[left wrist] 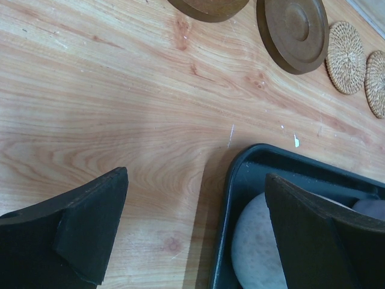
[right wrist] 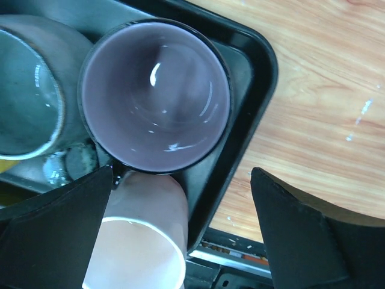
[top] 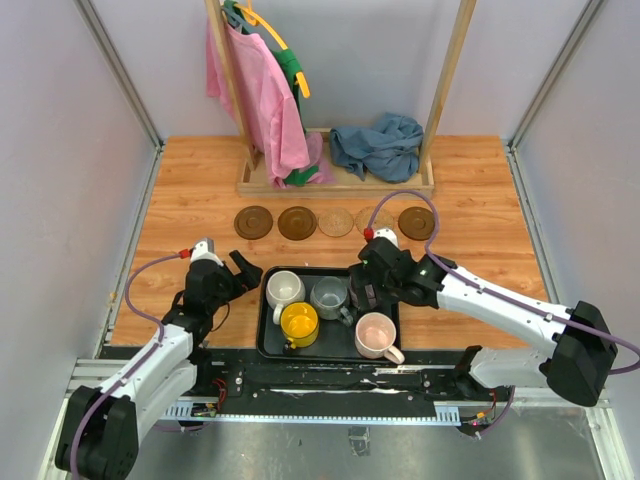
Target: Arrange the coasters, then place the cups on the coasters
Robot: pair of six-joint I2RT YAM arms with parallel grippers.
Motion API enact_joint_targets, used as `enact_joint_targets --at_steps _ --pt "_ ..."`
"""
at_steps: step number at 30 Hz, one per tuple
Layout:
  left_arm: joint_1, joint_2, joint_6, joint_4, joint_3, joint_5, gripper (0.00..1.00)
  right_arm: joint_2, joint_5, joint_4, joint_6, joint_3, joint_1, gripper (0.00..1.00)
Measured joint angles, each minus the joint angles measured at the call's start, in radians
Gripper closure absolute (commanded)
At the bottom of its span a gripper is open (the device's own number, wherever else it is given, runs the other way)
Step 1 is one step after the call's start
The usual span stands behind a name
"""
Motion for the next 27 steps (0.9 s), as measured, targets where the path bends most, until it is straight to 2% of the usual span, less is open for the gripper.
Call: enact_joint_targets --at_steps 7,15,27 --pt "0.0 0.011 0.004 0.0 0.0 0.01 0.01 0.002 -0.026 0.04 -0.005 -0.003 0.026 0.0" --pt "0.0 0.042 0.011 -0.001 0.001 0.037 0.01 -0.043 -0.039 0.084 0.031 -0.079 0.039 0.01" --pt "0.0 0.026 0.016 -0.019 0.023 0.043 0.01 0.002 -0.039 0.138 0.045 -0.08 0.056 0.01"
